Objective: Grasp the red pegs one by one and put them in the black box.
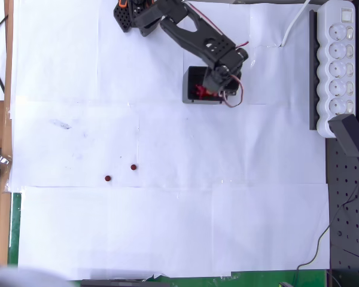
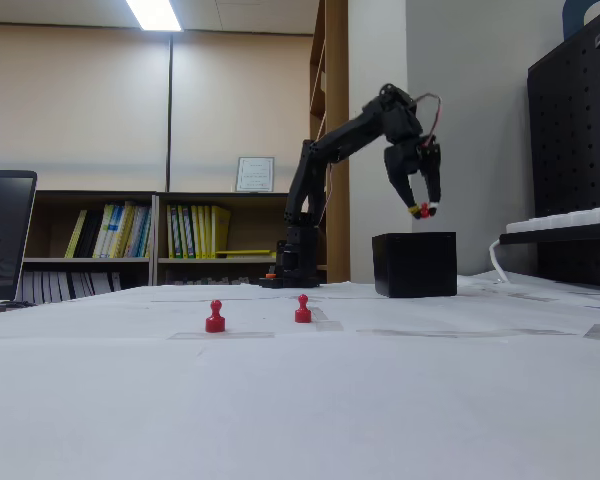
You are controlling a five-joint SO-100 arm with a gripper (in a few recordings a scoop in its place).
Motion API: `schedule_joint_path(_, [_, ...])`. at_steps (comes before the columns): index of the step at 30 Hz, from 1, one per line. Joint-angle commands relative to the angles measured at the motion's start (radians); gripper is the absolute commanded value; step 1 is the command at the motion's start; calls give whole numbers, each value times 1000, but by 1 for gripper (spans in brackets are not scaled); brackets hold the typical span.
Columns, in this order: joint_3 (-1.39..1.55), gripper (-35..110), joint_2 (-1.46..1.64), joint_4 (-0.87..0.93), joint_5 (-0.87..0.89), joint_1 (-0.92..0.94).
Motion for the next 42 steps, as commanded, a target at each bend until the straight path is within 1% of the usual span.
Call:
schedule_joint_path(1, [-100, 0, -107, -100, 5, -6])
schedule_joint_path(4, [-169, 0, -107, -143, 25, 3])
schedule_joint_path(7, [-175, 0, -107, -147, 35, 15])
schedule_joint_path(14, [-196, 20, -195, -114, 95, 9])
schedule_joint_path(18, [-187, 23, -322, -104, 101, 14])
schedule_joint_path(21, [-186, 23, -419, -127, 121, 60])
schedule_joint_path(24, [-193, 23, -462, -176, 187, 189])
schedule_joint_path(27, [-337, 23, -463, -336, 342, 383])
schedule_joint_path(29, [-479, 23, -457, -488, 468, 477])
schedule_joint_path(31, [-621, 23, -407, -693, 588, 561])
schedule_joint_path(32, [-650, 23, -370, -749, 632, 588])
schedule_joint_path(35, [-653, 23, -265, -821, 718, 634])
schedule_joint_path(42, [-663, 23, -80, -1072, 819, 707])
